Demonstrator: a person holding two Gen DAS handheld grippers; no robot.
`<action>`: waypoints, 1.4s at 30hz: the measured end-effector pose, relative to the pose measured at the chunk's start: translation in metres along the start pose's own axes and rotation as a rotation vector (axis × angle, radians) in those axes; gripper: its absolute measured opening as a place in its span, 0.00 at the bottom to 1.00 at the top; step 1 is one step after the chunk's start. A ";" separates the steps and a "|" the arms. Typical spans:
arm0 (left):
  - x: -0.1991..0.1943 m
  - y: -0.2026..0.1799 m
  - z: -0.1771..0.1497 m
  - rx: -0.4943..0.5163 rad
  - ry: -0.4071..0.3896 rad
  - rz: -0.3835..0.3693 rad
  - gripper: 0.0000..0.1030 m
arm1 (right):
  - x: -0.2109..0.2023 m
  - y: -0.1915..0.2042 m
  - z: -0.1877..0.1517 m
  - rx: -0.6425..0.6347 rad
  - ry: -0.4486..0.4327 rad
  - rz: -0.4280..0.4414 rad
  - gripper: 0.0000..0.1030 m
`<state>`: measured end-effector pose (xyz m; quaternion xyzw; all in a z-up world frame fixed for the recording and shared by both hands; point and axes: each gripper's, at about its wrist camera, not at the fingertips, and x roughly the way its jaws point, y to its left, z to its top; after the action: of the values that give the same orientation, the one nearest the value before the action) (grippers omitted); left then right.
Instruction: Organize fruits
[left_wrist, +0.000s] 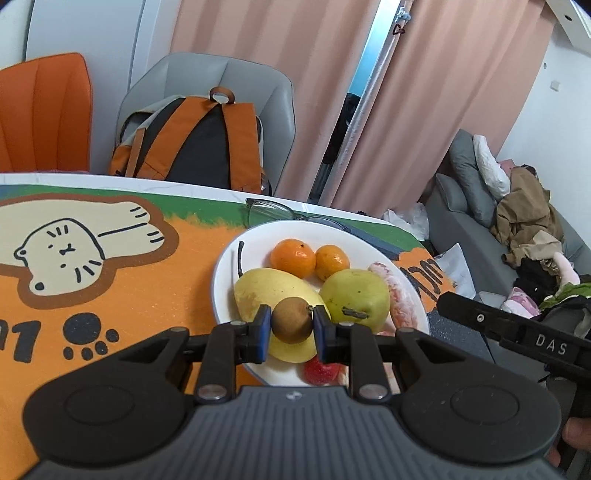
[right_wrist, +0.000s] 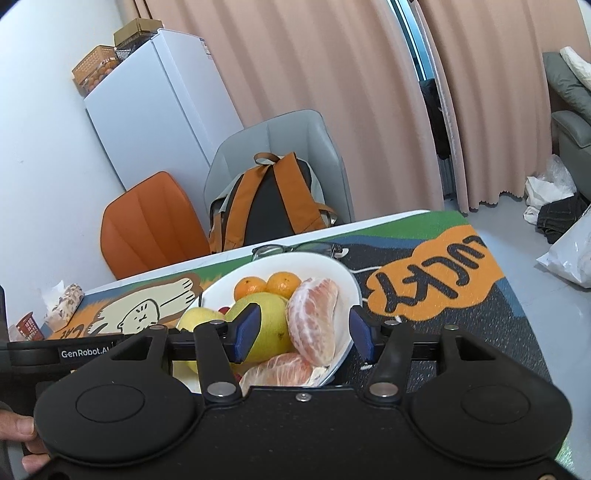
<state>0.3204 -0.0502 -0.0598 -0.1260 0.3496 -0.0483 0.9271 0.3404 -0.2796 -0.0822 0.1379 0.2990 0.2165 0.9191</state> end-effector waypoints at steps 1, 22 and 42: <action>0.000 -0.001 -0.001 -0.001 0.003 -0.003 0.22 | -0.001 0.000 -0.001 0.000 0.001 0.003 0.52; 0.013 -0.031 -0.017 0.014 0.064 -0.026 0.31 | -0.025 0.005 -0.031 0.010 0.035 0.036 0.57; -0.035 0.004 -0.026 -0.027 0.050 0.114 0.77 | -0.032 0.032 -0.040 -0.003 0.042 0.044 0.70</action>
<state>0.2770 -0.0458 -0.0570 -0.1173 0.3799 0.0062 0.9175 0.2828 -0.2622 -0.0852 0.1383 0.3147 0.2402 0.9078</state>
